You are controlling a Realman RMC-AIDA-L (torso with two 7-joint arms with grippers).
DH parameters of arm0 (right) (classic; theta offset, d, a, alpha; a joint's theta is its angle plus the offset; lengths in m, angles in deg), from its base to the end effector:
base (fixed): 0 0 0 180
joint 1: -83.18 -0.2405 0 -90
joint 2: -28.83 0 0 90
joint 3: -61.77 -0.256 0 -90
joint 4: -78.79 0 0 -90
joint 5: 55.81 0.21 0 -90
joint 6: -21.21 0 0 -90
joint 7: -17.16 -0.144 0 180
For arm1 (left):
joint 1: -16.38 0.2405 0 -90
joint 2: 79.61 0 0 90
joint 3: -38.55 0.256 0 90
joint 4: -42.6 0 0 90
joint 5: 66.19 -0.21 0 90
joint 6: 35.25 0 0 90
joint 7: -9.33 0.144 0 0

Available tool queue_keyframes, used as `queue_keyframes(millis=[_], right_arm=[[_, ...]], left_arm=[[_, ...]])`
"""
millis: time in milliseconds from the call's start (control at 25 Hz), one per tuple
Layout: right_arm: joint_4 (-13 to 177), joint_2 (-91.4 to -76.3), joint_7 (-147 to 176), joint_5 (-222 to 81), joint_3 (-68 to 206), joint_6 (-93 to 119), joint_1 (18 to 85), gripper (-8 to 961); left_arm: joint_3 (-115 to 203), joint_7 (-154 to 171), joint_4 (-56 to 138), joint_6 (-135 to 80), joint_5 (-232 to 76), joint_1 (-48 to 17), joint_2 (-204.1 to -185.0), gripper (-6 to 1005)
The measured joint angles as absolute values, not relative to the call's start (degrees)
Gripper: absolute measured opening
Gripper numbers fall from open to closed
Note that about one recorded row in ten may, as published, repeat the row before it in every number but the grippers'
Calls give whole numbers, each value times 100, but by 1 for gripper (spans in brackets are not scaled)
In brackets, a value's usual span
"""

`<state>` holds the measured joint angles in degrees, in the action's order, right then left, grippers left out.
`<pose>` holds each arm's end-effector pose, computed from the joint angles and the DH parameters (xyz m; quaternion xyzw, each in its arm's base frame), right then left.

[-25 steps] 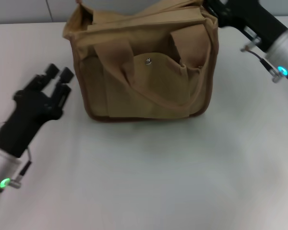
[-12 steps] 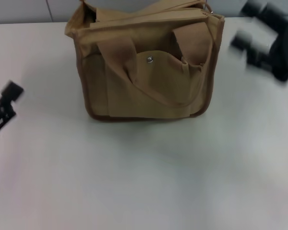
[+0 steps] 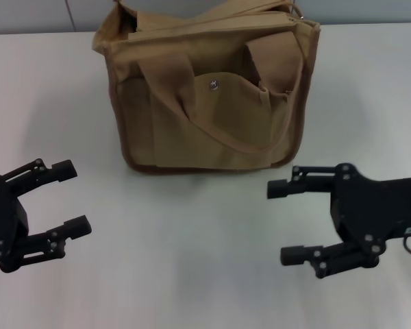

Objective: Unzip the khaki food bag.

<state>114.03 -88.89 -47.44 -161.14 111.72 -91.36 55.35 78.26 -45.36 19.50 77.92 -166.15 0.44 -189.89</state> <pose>0.2307 0.2675 0.0008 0.9380 -0.0393 -0.3415 0.0443 -0.3141 0.2200 0.0498 -0.9013 -0.1244 -0.3943 0.1291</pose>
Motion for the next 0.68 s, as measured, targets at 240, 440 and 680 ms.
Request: queue_keyframes(millis=[240, 440, 680], right_arm=[[11412, -8925, -4736, -16194, 11149, -9094, 5514, 810], [11416, -8929, -4736, -16206, 11152, -9094, 5466, 810], [11421, -8930, -4735, -16207, 11156, -9091, 5462, 810]], left_arm=[[7833, -4550, 1922, 7787, -16664, 17, -19036, 842], [7861, -4553, 1902, 7781, -16670, 22, -19086, 842], [7870, -4555, 1929, 7781, -16675, 28, -19092, 842]])
